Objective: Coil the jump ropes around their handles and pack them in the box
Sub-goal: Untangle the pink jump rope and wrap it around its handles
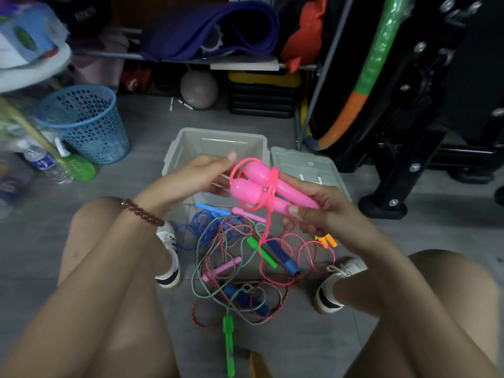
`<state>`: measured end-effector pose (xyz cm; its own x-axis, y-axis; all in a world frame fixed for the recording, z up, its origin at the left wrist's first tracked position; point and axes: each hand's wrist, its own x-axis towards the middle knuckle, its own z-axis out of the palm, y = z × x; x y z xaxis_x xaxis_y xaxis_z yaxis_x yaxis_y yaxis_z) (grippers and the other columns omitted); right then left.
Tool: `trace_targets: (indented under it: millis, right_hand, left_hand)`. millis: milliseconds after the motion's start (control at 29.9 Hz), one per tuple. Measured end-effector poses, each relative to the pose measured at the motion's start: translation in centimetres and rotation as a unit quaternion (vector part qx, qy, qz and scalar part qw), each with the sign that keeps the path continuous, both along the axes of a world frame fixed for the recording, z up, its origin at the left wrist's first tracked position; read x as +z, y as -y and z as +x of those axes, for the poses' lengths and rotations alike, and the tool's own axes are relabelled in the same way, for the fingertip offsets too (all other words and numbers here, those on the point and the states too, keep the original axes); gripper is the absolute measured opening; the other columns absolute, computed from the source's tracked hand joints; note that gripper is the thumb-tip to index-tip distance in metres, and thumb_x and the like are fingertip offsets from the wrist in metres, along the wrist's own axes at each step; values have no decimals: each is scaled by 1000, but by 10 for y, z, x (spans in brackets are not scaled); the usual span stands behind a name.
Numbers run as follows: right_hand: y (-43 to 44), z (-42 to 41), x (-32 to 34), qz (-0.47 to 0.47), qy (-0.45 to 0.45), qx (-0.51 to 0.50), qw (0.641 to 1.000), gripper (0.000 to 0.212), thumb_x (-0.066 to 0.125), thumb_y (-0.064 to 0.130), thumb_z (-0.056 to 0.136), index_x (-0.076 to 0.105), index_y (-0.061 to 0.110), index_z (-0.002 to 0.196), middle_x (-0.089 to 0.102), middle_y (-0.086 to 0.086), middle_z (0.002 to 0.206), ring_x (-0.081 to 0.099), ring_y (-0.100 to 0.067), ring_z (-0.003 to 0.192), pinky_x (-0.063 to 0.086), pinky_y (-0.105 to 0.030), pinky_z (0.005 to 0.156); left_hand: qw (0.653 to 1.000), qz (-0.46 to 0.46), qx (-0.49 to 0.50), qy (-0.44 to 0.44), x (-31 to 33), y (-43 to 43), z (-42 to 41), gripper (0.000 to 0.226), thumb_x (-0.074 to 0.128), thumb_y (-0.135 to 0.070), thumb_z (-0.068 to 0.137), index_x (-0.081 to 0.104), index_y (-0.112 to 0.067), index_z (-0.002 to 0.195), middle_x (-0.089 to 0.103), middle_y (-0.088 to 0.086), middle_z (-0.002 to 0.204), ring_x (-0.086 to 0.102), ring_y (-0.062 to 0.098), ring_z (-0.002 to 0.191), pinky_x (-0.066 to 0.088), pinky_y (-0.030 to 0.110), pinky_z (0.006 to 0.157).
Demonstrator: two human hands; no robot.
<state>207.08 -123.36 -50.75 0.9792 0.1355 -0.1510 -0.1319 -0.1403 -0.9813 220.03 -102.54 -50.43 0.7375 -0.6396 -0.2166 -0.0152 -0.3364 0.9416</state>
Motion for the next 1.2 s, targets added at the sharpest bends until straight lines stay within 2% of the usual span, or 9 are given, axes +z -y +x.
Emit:
trace_targets:
  millis: [134,334,401,568,802,902,969,1069,1202]
  right_hand:
    - [0,-1,3,-12,23,-29,999,60,59,-1,87,42,21,140,63,4,67,40,-3,45,31,-10,42]
    - [-9,1,2,-63,69,-59,994,64,53,-14,87,32,14,141,61,21,73,51,6,49,37,-5,49]
    - [-10,2,2,-81,77,-61,992,64,54,-12,87,34,16,141,60,16,82,48,4,47,36,-8,48]
    - [-7,3,3,-70,78,-55,993,62,54,-9,88,39,23,140,61,10,62,44,1,45,35,-11,44]
    - [1,4,-1,-83,94,-30,992,59,56,-7,89,41,17,140,64,20,69,46,3,48,36,-9,48]
    - [6,1,1,-140,100,14,985,58,60,-4,87,43,14,139,60,19,120,57,14,93,41,-4,78]
    - [8,-1,0,-166,107,52,979,57,63,1,87,44,15,139,50,12,137,47,9,120,37,-8,95]
    - [9,-4,-2,-157,96,73,980,56,63,0,87,45,15,138,51,11,137,49,9,116,39,-9,92]
    - [11,-8,0,-93,79,67,990,56,62,2,86,46,19,136,51,17,137,55,-4,107,49,-18,84]
  left_hand:
    - [996,-84,26,-28,-4,9,-7,25,42,-17,97,65,-7,91,68,-4,72,63,2,67,52,16,62]
    - [978,-154,104,90,-9,16,-8,24,63,4,82,66,-7,104,72,-12,73,63,-1,68,52,15,60]
    - [965,-164,119,165,-10,17,-7,26,67,6,80,68,-9,101,72,-11,84,65,1,77,53,17,71]
    - [929,-200,105,293,-12,22,-14,25,63,6,79,68,-8,98,68,5,101,64,14,98,49,27,92]
    - [943,-184,-3,277,-11,22,-12,16,58,7,81,63,-6,89,63,5,110,60,15,106,45,26,92]
    - [961,-135,-72,231,-8,11,0,12,54,-18,86,63,-12,82,54,7,125,52,10,116,42,19,91]
    - [967,-116,-134,184,-6,5,3,11,54,-18,87,62,-11,85,52,7,129,52,8,117,44,18,89]
    - [969,-124,-176,120,-8,4,1,7,55,-4,86,60,-7,89,61,8,119,59,11,109,45,18,87]
    - [967,-154,-171,107,-9,2,-1,16,66,-10,78,66,-5,94,63,0,111,58,15,109,49,23,84]
